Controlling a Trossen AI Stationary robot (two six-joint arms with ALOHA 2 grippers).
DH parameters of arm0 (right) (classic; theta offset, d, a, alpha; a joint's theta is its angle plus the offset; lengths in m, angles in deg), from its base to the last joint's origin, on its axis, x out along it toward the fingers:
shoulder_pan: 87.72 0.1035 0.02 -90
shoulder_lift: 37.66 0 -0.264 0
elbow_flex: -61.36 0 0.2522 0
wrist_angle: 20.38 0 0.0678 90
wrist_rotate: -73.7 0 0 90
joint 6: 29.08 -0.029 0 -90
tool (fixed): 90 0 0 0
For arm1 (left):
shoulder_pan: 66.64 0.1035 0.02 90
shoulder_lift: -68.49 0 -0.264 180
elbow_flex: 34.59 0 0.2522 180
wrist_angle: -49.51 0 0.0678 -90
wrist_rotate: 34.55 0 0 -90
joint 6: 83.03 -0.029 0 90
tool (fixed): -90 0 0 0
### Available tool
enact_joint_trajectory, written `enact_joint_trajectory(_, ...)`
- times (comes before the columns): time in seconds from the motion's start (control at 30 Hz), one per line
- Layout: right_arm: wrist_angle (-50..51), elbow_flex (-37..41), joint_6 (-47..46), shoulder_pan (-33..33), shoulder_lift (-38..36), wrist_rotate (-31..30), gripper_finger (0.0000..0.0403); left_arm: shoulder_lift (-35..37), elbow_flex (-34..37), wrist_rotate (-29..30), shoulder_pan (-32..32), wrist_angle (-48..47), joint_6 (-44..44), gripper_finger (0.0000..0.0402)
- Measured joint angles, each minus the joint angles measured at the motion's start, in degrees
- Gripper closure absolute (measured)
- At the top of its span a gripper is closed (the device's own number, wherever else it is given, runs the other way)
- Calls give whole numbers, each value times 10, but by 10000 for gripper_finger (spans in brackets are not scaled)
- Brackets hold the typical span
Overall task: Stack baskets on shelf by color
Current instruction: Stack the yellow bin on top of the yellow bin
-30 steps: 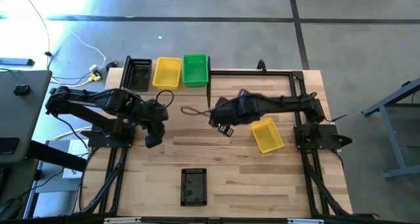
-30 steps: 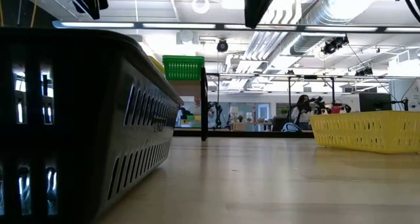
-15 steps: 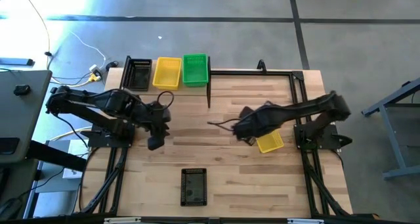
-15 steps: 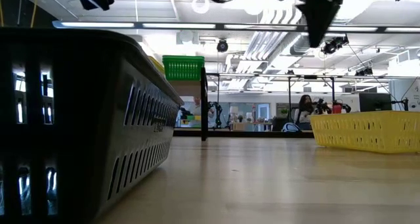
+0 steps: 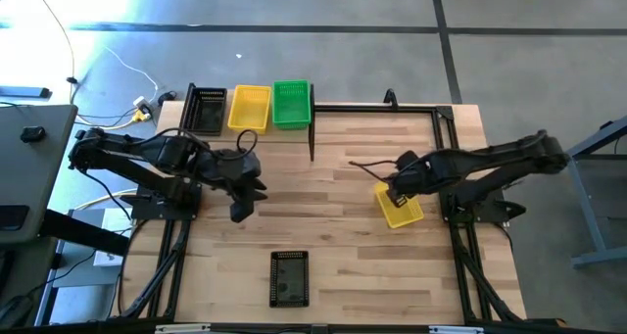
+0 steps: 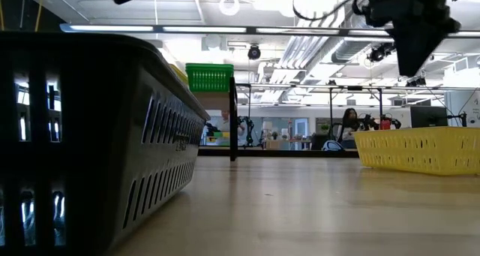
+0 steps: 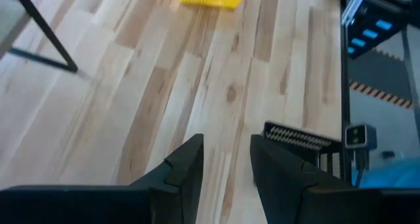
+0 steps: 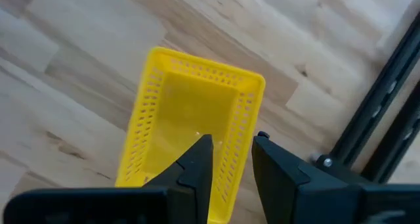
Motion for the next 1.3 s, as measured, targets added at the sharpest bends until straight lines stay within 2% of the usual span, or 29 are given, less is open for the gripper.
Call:
enact_joint_trajectory(0.33,-65,105,-44,-33,-21,39,311,0,0,6,0,61,-11,284)
enact_joint_trajectory(0.57,-95,150,-59,-49,-21,42,311,0,0,6,0,64,-11,284)
enact_joint_trajectory(1.0,-180,232,-59,-75,-20,89,312,0,0,6,0,63,-11,284)
enact_joint_trajectory(1.1,-191,236,-64,-78,-20,96,325,0,0,10,0,63,-11,284)
enact_joint_trajectory(1.3,-203,236,-96,-78,-20,95,395,-3,0,38,0,63,-11,284)
